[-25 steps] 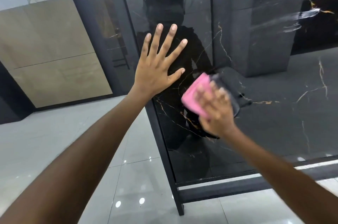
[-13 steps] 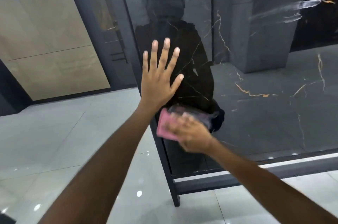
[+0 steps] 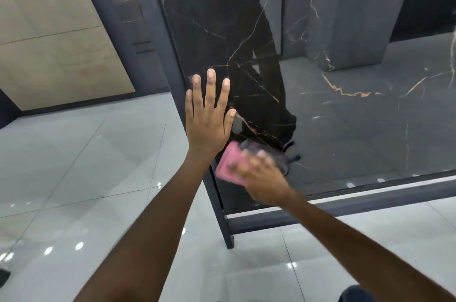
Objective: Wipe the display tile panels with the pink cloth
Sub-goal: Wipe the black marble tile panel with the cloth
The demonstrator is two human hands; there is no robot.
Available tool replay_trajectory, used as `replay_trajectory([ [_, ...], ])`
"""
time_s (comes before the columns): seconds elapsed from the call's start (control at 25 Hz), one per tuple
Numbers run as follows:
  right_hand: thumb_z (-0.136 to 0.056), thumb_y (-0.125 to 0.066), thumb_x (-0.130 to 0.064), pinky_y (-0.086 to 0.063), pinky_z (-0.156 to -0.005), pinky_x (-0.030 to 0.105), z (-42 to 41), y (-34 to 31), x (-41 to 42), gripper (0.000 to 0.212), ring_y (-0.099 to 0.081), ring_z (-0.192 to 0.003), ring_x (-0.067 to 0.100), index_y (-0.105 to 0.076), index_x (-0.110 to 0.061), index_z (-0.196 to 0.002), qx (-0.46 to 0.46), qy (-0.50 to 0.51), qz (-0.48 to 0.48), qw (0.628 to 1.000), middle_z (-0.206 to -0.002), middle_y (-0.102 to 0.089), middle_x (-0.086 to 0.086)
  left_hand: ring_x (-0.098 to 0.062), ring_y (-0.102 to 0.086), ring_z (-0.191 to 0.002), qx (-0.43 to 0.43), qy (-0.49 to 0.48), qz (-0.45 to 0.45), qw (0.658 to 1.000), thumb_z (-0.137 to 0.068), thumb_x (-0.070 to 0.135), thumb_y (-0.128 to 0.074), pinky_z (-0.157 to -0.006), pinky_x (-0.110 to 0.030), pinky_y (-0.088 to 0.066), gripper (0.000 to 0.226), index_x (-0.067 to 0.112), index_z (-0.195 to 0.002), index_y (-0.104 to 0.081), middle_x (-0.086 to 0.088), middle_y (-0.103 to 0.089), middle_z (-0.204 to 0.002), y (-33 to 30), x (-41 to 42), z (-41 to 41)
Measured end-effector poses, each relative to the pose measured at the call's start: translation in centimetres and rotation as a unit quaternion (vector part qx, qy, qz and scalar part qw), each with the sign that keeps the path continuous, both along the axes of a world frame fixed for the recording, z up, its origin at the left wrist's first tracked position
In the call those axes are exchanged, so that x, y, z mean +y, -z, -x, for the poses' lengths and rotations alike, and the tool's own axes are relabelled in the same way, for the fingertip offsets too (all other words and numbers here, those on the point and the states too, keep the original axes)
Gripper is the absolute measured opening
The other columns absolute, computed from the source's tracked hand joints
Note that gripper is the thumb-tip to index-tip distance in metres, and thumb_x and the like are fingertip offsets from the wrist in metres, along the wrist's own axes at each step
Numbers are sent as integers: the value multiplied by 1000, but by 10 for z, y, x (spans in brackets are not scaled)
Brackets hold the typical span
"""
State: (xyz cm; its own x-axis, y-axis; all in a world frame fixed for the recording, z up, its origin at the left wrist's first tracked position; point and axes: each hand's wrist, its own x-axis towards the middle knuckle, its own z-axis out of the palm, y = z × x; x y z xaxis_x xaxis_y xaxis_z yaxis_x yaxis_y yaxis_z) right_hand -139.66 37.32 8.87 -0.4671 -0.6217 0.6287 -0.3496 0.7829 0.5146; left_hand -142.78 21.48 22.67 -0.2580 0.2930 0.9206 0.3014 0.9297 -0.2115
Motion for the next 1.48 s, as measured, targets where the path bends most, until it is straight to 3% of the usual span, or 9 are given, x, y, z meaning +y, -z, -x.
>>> replay_trajectory([
  [0.12,-72,-77,-21,7,-121,42,-15,93,-15,90,-22,-146,12,-32,-29,-149,-123,-64,-352,926,-158,-27,-8,-38,-21,-140,-1,-11,0,1000,-105,39,-21,-121,-40,-1,50,16,-149,-27,-15,-25,-153,-1,-2,0],
  [0.24,-67,-83,-32,-21,-119,32,-22,94,29,84,-33,-140,5,-45,-40,-141,-165,-74,-423,888,-151,-37,-17,-38,-23,-140,11,-27,2,1000,-104,39,-24,-120,-40,-3,50,16,-149,-29,-18,-36,-151,3,-2,3],
  [0.4,-73,-61,-9,-27,-114,42,-11,-15,94,66,-29,-140,24,-45,-19,-136,-42,-103,-80,991,-148,-36,4,-37,-23,-139,12,-5,-9,1000,-104,37,-27,-120,-40,-2,50,16,-149,-29,-16,-34,-151,5,3,-1],
  [0.52,-81,-52,-24,-12,-117,43,1,-68,88,60,-15,-148,24,-41,-19,-140,66,-26,204,976,-158,-22,1,-36,-21,-140,4,-7,-6,1000,-104,37,-27,-120,-39,0,50,17,-149,-27,-13,-25,-153,5,1,-2],
  [0.72,-66,-77,-22,0,-119,42,-23,-16,84,94,-9,-148,25,-29,-25,-147,-41,-57,-155,985,-155,-24,-1,-35,-18,-142,-5,-6,-6,1000,-104,37,-24,-121,-38,3,50,17,-150,-25,-11,-18,-154,8,0,-3],
  [1.0,-75,-56,-16,-7,-121,42,-10,-208,102,81,-3,-149,23,-29,-9,-150,97,-30,238,966,-162,-1,-5,-23,4,-151,-91,6,-69,993,-99,37,-37,-121,-36,6,57,24,-152,-22,-5,-14,-160,-6,13,-26],
  [1.2,-83,-48,-14,-5,-122,38,-9,-244,93,71,-11,-148,26,-25,-4,-150,84,-95,-78,989,-157,-22,17,-29,-7,-150,-2,100,-125,987,-99,30,-40,-121,-38,2,54,20,-151,-32,-10,-23,-160,-162,24,-27],
  [1.4,-77,-52,-11,-6,-120,35,-2,-422,120,71,-21,-144,36,-36,4,-145,193,0,422,886,-152,-30,26,-30,-5,-151,40,4,-115,993,-104,35,-26,-122,-45,-4,55,22,-157,-16,-6,-11,-164,-250,28,-4],
  [1.48,-76,-52,-14,-5,-120,41,8,-390,104,76,-10,-147,33,-31,5,-146,205,-10,325,923,-154,-23,27,-30,-3,-151,45,-4,-103,994,-104,35,-28,-122,-45,-3,56,22,-157,-15,-5,-10,-164,-242,26,4],
])
